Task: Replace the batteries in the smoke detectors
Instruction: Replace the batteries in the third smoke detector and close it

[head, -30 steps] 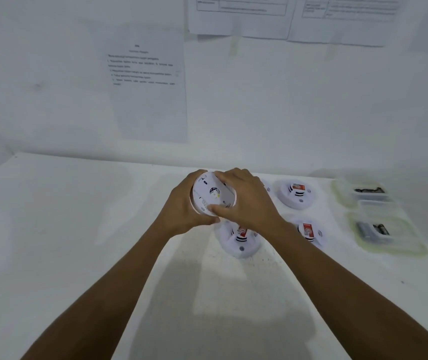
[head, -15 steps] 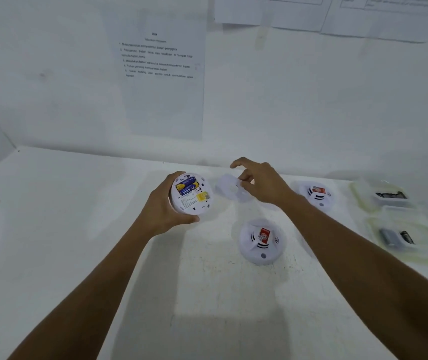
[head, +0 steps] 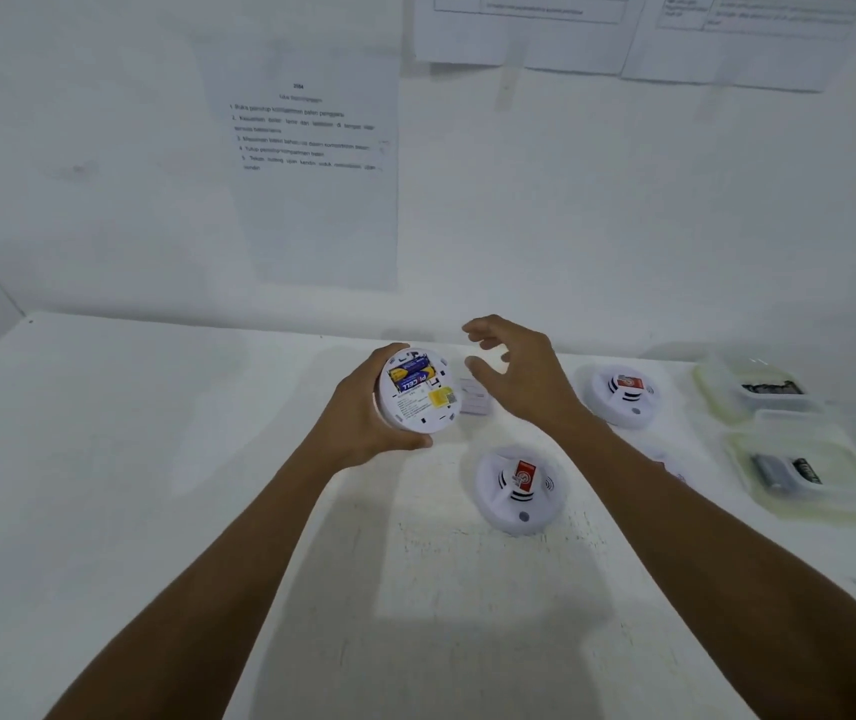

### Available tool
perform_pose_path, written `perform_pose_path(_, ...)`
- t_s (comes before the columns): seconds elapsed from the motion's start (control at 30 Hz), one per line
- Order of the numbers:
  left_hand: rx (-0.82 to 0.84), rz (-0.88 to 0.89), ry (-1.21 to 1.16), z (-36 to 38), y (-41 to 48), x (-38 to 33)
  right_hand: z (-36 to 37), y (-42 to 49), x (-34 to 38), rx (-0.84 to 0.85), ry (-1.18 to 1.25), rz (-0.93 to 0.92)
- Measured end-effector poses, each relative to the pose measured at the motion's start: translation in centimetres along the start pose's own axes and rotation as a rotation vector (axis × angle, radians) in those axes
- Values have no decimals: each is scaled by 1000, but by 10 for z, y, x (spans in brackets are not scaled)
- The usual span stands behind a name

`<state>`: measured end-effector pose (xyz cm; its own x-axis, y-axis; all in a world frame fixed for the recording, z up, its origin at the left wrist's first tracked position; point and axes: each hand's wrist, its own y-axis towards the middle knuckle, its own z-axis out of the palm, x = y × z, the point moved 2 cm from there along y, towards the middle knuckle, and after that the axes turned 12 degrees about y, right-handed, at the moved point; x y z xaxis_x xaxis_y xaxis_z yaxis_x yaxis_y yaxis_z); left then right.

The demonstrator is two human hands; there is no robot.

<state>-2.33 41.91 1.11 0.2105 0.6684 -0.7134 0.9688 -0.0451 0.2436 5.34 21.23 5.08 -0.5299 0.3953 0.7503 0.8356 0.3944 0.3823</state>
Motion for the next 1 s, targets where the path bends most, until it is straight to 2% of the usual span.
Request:
perform_pose_path(0.13,26,71,60,30,13,-33,-11,-20,22,5,34,23)
perform_pose_path(0.33,-6,252,144,62,17,-88,-45,-51,26,-146,-25,95)
perform_pose_path(0.77,10,157,245,101,10,-147,-103,-87,34,-221,-186,109)
perform_pose_path(0.9,23,138,221,114,8,-154,-117,-98,26,-217,-150,109)
perform_pose_path(1.0,21,127,192,123,10,-159,-126,-106,15,-147,-41,31)
